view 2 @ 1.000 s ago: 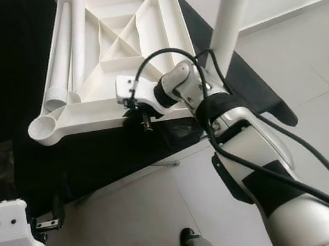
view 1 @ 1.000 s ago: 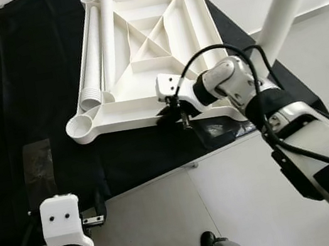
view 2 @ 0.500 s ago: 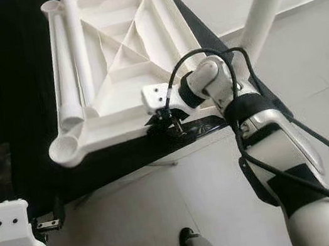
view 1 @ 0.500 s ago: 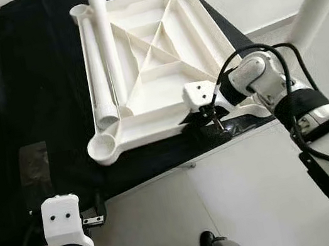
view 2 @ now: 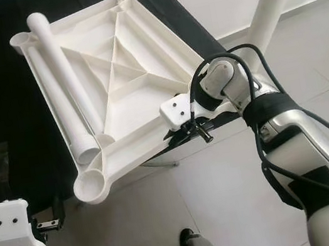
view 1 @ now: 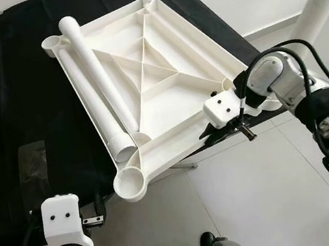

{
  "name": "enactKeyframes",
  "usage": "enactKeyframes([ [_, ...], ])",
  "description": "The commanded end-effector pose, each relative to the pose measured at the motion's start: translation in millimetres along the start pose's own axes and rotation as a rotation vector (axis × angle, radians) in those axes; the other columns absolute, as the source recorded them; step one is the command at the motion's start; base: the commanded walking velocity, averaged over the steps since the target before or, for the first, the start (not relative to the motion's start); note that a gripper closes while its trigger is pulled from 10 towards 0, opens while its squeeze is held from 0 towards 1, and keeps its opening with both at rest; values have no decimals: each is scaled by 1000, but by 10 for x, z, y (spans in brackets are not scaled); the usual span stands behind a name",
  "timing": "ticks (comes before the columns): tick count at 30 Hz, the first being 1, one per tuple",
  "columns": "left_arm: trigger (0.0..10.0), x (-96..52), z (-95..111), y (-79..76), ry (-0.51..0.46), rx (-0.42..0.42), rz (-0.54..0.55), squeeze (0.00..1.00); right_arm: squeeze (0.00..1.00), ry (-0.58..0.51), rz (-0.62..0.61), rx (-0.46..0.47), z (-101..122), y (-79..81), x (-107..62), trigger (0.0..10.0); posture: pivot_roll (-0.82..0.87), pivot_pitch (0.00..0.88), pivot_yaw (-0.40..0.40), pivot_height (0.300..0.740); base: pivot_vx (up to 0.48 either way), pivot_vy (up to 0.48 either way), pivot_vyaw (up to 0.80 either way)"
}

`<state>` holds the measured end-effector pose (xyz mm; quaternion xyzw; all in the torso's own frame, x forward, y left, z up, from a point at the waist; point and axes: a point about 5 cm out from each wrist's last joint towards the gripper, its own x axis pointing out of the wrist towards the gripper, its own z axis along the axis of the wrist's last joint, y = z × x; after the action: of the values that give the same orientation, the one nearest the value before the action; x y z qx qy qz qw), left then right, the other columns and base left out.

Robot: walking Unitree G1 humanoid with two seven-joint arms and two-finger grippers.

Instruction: Building children table

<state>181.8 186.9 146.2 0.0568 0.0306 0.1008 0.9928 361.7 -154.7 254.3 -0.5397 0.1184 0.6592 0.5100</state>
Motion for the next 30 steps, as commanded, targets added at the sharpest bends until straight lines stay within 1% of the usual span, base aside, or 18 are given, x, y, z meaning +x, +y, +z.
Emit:
enactKeyframes([
  [1, 10000, -17, -70, 38, 38, 30, 8, 0, 0, 177, -77, -24, -112, -50, 31, 4078, 6, 280, 8, 740, 0, 0, 0],
  [2, 10000, -17, -70, 38, 38, 30, 8, 0, 0, 177, -77, -24, -112, -50, 31, 4078, 6, 280, 8, 740, 0, 0, 0],
  [3, 10000, -18, -69, 35, 37, 29, 7, 0, 0, 288, -207, -26, -172, -147, -59, 10000, 6, 280, 7, 740, 0, 0, 0],
  [5, 10000, -18, -69, 35, 37, 29, 7, 0, 0, 288, -207, -26, -172, -147, -59, 10000, 6, 280, 7, 740, 0, 0, 0],
  [10, 10000, -16, -71, 31, 38, 28, 7, 0, 0, 362, -291, -31, -210, -202, -144, 10000, 4, 279, 7, 740, 0, 0, 0],
  [12, 10000, -11, -73, 29, 38, 27, 4, 0, 0, 377, -366, -9, -211, -261, -194, 10000, 1, 277, 10, 740, 0, 0, 0],
  [17, 10000, -4, -73, 21, 37, 27, 0, 0, 0, 383, -445, 20, -214, -318, -214, 10000, 3, 272, 10, 740, 0, 0, 0],
  [18, 10000, -2, -73, 19, 37, 27, 0, 0, 0, 402, -486, 22, -226, -347, -220, 10000, 3, 272, 10, 740, 0, 0, 0],
  [19, 10000, -1, -74, 17, 37, 27, -1, 0, 835, 413, -585, 31, -226, -412, -246, 10000, 4, 270, 10, 740, 0, 0, 0],
  [20, 10000, -1, -74, 17, 37, 27, -1, 0, 835, 413, -585, 31, -226, -412, -246, 10000, 4, 270, 10, 740, 0, 0, 0],
  [21, 10000, 0, -74, 16, 36, 27, -1, 0, 1000, 408, -632, 35, -220, -439, -255, 10000, 5, 267, 10, 740, 0, 0, 0],
  [23, 10000, 0, -74, 16, 36, 27, -1, 0, 1000, 408, -632, 35, -220, -439, -255, 10000, 5, 267, 10, 740, 0, 0, 0],
  [24, 10000, 2, -75, 15, 36, 27, -2, 0, 1000, 382, -676, 45, -201, -464, -262, 10000, 6, 263, 11, 740, 0, 0, 0],
  [26, 10000, 2, -75, 15, 36, 27, -2, 0, 1000, 382, -676, 45, -201, -464, -262, 10000, 6, 263, 11, 740, 0, 0, 0],
  [27, 10000, 4, -75, 14, 35, 27, -3, 0, 1000, 348, -714, 44, -171, -488, -266, 10000, 6, 263, 11, 740, 0, 0, 0],
  [28, 10000, 17, -70, 13, 30, 28, -4, 0, 1000, 227, -764, 45, -80, -518, -266, 10000, 2, 250, 12, 740, 0, 0, 0],
  [29, 10000, 17, -70, 13, 30, 28, -4, 0, 1000, 227, -764, 45, -80, -518, -266, 10000, 2, 250, 12, 740, 0, 0, 0],
  [30, 10000, 31, -64, 13, 25, 29, -5, 0, 1000, 95, -802, 71, 7, -540, -279, 10000, 1, 249, 13, 740, 0, 0, 0],
])
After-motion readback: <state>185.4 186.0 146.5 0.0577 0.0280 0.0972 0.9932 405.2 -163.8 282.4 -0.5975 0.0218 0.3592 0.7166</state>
